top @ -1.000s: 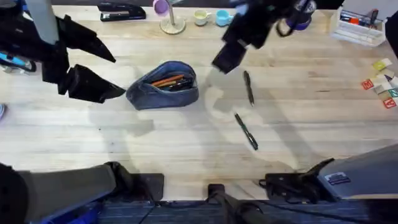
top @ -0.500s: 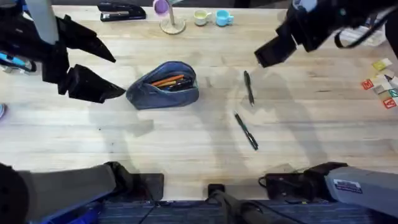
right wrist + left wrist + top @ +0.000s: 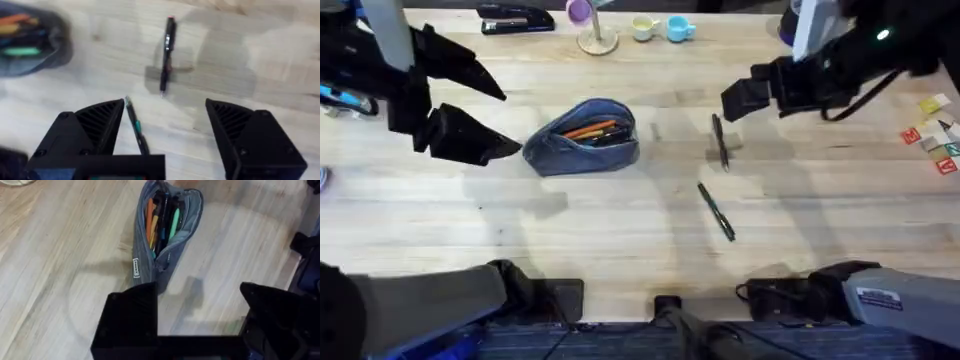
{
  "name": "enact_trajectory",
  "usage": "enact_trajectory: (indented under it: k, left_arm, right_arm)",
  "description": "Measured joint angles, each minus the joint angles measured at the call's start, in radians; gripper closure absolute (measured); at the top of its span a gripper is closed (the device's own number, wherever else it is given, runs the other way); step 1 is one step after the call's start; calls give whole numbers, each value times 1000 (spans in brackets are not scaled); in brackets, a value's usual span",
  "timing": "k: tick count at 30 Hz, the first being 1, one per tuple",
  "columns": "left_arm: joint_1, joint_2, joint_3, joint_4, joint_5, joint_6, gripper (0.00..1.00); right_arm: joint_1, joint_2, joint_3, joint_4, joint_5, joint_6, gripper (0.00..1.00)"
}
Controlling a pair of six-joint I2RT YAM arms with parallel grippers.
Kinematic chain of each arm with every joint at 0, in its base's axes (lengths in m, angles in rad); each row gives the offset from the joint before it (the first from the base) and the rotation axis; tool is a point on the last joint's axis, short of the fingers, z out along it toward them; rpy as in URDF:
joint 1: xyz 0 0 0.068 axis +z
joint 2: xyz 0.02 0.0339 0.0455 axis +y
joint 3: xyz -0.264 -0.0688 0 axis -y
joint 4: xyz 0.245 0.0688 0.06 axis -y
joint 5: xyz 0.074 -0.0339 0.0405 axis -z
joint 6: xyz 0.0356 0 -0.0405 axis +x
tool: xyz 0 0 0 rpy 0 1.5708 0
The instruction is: Unzip the bag, pick up the pens from the table one at a time and place them inside, then zip the bag closed.
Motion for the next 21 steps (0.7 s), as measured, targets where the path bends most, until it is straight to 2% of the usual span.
enact_trajectory:
  k: [7, 14, 21]
  left_arm:
    - [0, 0, 0, 0, 0, 0, 5]
    - [0, 0, 0, 4, 0, 0, 5]
    - [0, 0, 0, 3, 0, 0, 6]
  right_arm:
    - [0, 12, -98, 129, 27, 89, 3]
    - [0, 46, -103, 227, 33, 109, 4]
    - [0, 158, -103, 246, 33, 113, 4]
